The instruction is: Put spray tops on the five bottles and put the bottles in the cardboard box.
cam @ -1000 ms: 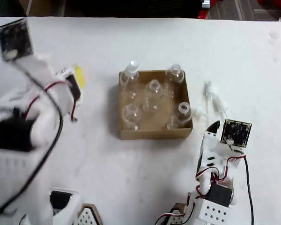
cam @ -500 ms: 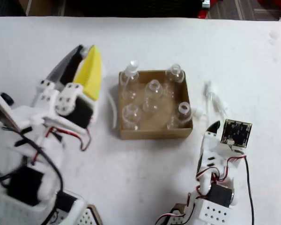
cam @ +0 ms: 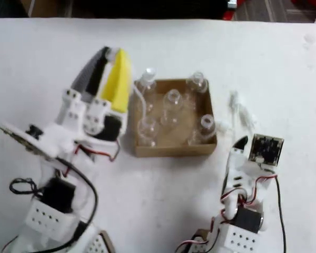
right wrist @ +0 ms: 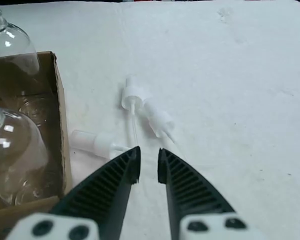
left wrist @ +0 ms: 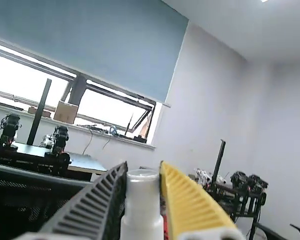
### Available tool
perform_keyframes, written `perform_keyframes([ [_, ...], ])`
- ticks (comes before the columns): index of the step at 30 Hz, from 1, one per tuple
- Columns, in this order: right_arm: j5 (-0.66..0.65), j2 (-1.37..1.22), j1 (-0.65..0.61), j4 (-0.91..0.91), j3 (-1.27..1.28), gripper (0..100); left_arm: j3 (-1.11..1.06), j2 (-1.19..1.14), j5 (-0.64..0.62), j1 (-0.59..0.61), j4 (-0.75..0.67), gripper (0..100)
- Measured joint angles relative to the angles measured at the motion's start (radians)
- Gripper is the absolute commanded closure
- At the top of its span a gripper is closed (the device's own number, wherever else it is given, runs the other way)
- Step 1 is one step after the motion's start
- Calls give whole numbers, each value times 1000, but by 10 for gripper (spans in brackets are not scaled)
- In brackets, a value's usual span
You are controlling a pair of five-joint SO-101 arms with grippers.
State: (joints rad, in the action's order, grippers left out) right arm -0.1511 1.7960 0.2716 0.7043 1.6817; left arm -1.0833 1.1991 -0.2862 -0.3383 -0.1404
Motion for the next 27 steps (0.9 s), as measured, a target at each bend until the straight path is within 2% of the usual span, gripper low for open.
perform_keyframes([
  [6, 0, 0, 0, 0, 0, 946, -153, -6, 123, -80, -189, 980],
  [15, 0, 0, 0, 0, 0, 946, -169, -209, 137, -86, -405, 980],
  [27, 0, 0, 0, 0, 0, 946, -239, -218, 137, -94, -430, 980],
])
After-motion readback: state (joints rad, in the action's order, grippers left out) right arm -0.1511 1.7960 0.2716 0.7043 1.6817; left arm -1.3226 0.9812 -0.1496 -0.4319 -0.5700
